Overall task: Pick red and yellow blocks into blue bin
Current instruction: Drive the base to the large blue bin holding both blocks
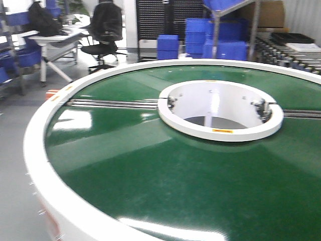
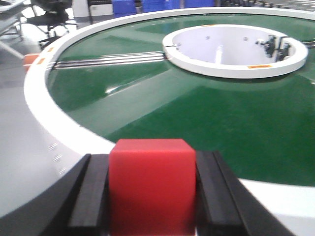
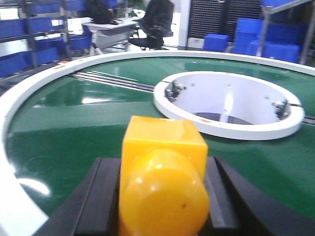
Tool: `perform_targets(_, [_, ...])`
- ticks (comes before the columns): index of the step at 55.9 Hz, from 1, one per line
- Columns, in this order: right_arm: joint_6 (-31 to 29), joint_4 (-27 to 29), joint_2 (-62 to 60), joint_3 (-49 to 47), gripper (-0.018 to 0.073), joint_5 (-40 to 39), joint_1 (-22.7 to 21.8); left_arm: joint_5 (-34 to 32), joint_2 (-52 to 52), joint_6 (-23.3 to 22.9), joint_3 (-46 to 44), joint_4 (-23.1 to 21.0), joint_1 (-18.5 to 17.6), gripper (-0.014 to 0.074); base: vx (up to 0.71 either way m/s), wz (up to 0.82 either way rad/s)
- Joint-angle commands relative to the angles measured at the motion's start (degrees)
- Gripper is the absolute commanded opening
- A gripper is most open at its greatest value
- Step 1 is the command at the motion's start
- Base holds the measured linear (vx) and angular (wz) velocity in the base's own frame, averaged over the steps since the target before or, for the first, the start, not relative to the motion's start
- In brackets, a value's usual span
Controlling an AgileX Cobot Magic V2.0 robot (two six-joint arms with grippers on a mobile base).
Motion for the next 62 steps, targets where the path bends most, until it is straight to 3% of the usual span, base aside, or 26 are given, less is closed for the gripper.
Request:
perform_targets(1, [-0.4,0.1,0.2,-1.7,-0.0010,-4.9,0.0,-4.7,0.1,-0.4,-1.7,-1.1,0.0,0.0000,-0.18,0.46])
perform_targets(62, [-0.4,0.1,0.2,-1.7,-0.0010,-4.9,0.0,-4.7,0.1,-0.4,-1.7,-1.1,0.0,0.0001,-0.18,0.50])
